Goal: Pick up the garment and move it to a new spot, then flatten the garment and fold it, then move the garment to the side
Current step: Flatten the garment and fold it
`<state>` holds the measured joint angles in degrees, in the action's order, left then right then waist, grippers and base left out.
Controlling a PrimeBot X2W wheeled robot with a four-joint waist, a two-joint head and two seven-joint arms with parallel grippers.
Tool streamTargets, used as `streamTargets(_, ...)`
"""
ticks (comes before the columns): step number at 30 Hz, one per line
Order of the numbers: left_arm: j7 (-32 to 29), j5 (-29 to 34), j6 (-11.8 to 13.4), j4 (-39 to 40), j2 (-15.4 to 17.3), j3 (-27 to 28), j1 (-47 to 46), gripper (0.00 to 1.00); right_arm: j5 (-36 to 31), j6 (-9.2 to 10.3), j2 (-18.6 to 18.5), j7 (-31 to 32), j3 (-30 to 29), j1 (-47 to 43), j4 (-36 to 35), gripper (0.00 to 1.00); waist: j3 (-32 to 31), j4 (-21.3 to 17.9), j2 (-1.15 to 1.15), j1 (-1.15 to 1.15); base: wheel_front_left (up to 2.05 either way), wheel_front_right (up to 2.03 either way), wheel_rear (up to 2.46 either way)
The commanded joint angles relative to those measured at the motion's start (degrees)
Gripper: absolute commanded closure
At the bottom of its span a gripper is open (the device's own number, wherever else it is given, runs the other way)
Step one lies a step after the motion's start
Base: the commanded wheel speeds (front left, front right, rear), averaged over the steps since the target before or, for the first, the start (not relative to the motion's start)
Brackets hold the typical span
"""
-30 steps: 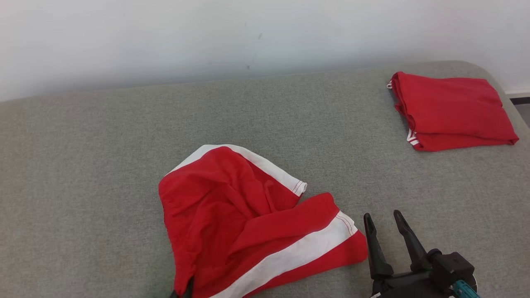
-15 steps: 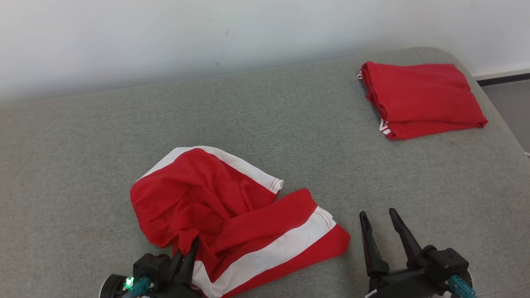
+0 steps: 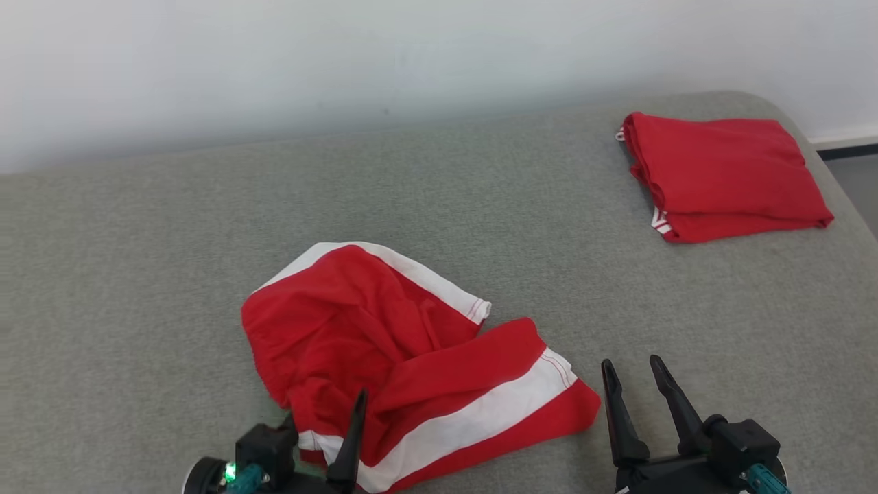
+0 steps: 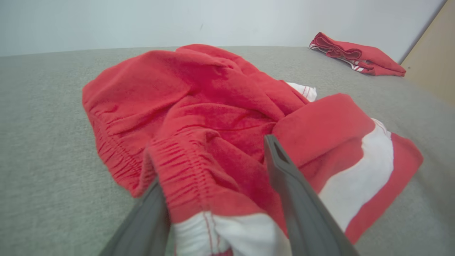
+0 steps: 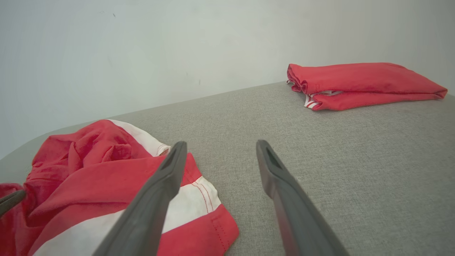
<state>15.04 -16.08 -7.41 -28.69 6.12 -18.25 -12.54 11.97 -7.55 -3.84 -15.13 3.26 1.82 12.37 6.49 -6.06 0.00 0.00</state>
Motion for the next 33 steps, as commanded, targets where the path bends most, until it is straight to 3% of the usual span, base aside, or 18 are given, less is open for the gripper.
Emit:
streamTargets(1,0.1,0.3,0.1,0.8,-0.1,0.2,1.5,0.0,0.4,0.16,0.2,0.0,0.1,-0.7,0.1,0.0,-1.2,1.7,0.0,0.0,0.0,0.0,0.0)
streamTargets(9,0.2,-0.4,0.9,6.1,0.8,0.4,8.1,0.0,0.7,0.16,0.3,0.0,-0.2,-1.6,0.4,0.0,-2.3,4.7,0.0,0.0,0.0,0.0,0.0)
streamTargets(21,0.1,-2.2,3.7,14.1,2.7,3.0,15.5,0.0,0.9,0.16,0.2,0.0,-0.5,-2.5,0.7,0.0,-3.2,5.7,0.0,0.0,0.0,0.0,0.0)
streamTargets(33,0.2,0.1,6.6,23.2,1.8,11.4,19.9,0.0,0.9,0.16,-0.5,0.0,-1.1,-3.8,0.6,0.0,-5.0,5.3,0.0,0.0,0.0,0.0,0.0)
